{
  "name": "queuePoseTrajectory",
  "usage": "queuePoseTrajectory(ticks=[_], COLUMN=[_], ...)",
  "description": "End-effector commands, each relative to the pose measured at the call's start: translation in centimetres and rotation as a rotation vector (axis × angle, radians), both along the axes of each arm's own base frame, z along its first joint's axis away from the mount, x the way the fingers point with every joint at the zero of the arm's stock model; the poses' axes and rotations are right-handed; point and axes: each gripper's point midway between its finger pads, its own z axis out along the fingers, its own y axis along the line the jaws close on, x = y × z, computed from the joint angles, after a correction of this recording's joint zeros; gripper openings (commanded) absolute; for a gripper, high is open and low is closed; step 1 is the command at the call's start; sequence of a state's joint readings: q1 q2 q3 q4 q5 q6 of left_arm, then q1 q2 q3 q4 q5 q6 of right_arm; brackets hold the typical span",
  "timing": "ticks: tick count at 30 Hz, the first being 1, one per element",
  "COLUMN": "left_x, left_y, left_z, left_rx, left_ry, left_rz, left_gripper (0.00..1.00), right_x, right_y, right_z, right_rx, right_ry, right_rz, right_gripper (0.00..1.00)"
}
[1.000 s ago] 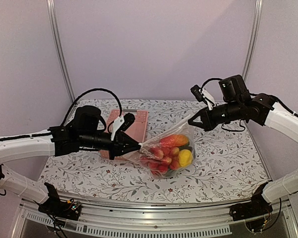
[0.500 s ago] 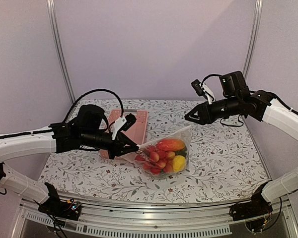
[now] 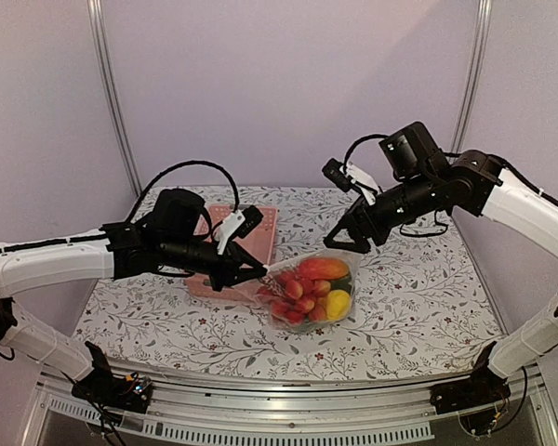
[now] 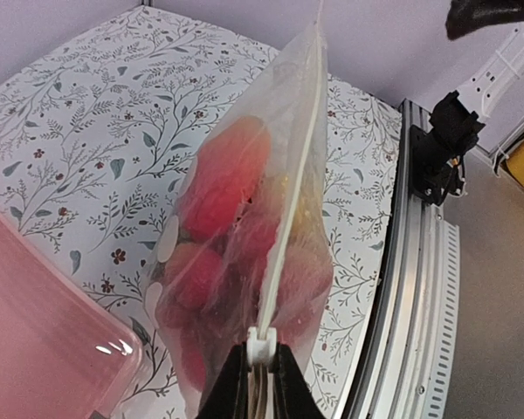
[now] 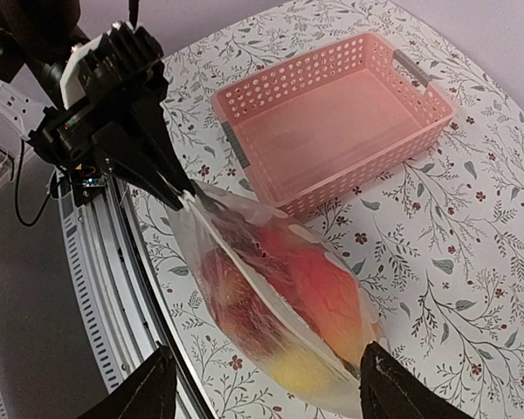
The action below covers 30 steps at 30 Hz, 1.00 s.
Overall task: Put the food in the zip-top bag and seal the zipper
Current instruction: Zip the zipper of the food storage bag, then set the zipper food storage bag at the center of the board.
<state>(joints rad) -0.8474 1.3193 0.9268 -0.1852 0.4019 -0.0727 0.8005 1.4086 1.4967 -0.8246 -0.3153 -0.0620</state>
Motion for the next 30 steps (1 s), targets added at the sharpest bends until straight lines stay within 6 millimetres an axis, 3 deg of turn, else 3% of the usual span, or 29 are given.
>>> queuePoseTrajectory(ticks=[1, 6, 9, 16, 19, 21, 24, 27, 28, 30], left_x=[0.6, 0.6, 0.8, 2.3, 4.3, 6.1, 9.4, 13.1, 14.3, 15.8], left_y=[0.2, 0.3, 0.2, -0.5, -1.3, -2.5, -5.0, -7.3, -8.2, -9.5], left_z=[2.4, 2.5, 2.4, 2.6, 3.1, 3.8, 5.4, 6.8, 8.8, 10.4], left_rx=[-0.051, -0.050, -0.045, -0.039, -0.069, -0.104, -0.164, -0.179, -0.210, -0.230], left_ry=[-0.042, -0.055, -0.054, -0.061, -0.068, -0.074, -0.113, -0.184, -0.220, -0.272], left_rz=[0.018, 0.014, 0.015, 0.054, 0.126, 0.173, 0.223, 0.269, 0.276, 0.267], left_gripper=[0.08, 0.08, 0.08, 0.08, 0.08, 0.08, 0.07, 0.07, 0.07, 0.07], right_x=[0.8, 2.1, 1.7, 1.5, 2.7, 4.0, 7.7, 12.0, 12.9, 14.3], right_y=[-0.6, 0.5, 1.7, 1.9, 0.7, -0.4, -2.7, -5.2, -5.6, -6.3], right_z=[-3.8, -5.4, -6.6, -8.1, -8.0, -7.9, -6.3, -2.9, -1.7, 0.0], right_rx=[-0.181, -0.252, -0.292, -0.372, -0.413, -0.434, -0.428, -0.382, -0.367, -0.352], right_ry=[-0.028, -0.050, -0.052, -0.084, -0.136, -0.164, -0.208, -0.273, -0.296, -0.331], right_rz=[0.001, 0.009, 0.052, 0.063, 0.001, -0.054, -0.193, -0.348, -0.380, -0.430], right_gripper=[0.71, 0.70, 0.65, 0.27, 0.06, 0.00, 0.00, 0.00, 0.00, 0.00])
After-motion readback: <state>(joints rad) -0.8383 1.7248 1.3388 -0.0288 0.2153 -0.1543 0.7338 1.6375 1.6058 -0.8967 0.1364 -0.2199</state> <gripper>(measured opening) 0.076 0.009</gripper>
